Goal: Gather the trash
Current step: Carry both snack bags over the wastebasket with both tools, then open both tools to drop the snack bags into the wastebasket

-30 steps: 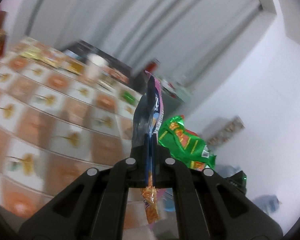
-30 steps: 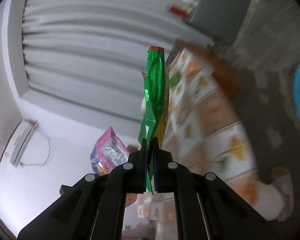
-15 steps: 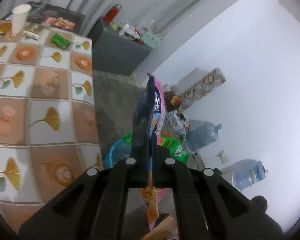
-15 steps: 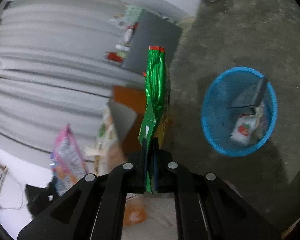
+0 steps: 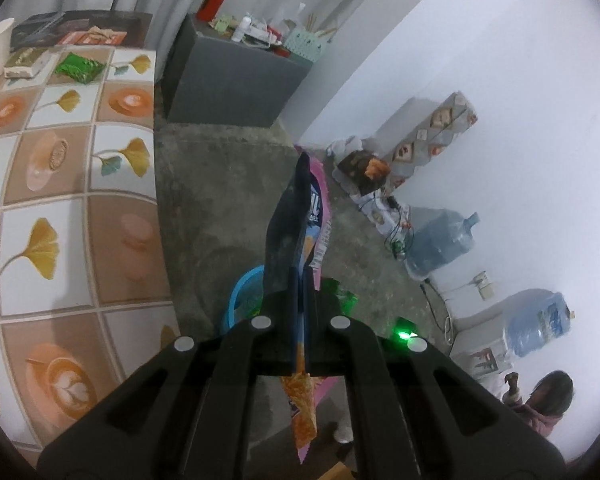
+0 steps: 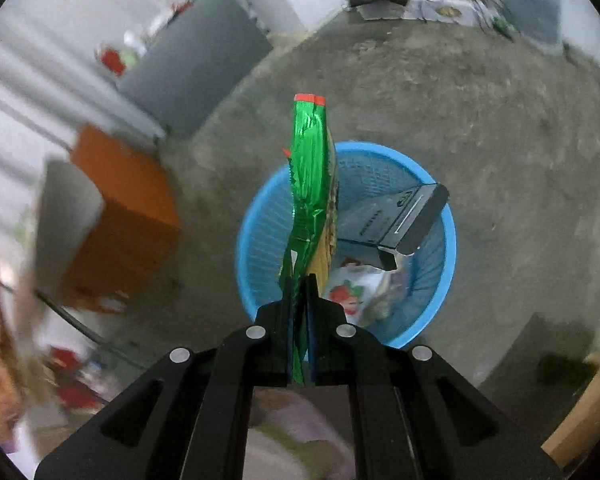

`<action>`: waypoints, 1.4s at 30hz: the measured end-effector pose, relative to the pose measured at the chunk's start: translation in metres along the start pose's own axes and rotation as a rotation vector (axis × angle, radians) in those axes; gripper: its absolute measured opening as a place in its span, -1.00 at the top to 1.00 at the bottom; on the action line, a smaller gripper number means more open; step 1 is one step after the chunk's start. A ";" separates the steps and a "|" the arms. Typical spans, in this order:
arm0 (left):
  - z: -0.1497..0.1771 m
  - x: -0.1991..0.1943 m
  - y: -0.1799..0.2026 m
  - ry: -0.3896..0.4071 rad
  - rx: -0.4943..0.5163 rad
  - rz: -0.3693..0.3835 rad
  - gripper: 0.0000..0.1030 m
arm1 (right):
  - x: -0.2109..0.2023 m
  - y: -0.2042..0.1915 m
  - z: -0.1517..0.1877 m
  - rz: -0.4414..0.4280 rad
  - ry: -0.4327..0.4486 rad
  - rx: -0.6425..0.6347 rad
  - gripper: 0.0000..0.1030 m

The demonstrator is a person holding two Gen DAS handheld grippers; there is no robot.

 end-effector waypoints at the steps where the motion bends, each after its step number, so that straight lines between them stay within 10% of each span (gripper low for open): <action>1: 0.000 0.003 -0.001 -0.004 -0.002 -0.002 1.00 | 0.011 -0.005 0.002 0.022 -0.019 -0.036 0.82; 9: 0.002 0.018 -0.007 -0.024 0.003 -0.032 1.00 | 0.005 0.007 0.003 -0.116 -0.014 0.017 0.10; 20: -0.004 0.078 0.022 -0.068 0.217 -0.205 1.00 | -0.053 0.068 -0.006 -0.221 0.115 0.198 0.02; 28: 0.016 0.199 0.064 -0.180 0.447 -0.371 0.98 | -0.053 0.086 0.009 -0.175 0.091 0.219 0.02; 30: 0.034 0.240 0.073 -0.227 0.533 -0.475 0.69 | -0.055 0.089 0.010 -0.172 0.085 0.222 0.02; 35: 0.061 0.277 0.075 -0.320 0.475 -0.358 0.43 | -0.063 0.090 0.013 -0.166 0.088 0.216 0.02; 42: 0.046 0.221 0.064 -0.255 0.312 -0.212 0.38 | -0.071 0.090 0.012 -0.193 0.104 0.209 0.02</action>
Point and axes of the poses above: each gripper's, at about its wrist camera, not at the fingertips, and x roughly the way its jaws point, y to its right, z to its underside, the point moved 2 cm from there along x, roughly the way its jaws point, and after that the axes turned 13 degrees about x, right-handed, at the moved point
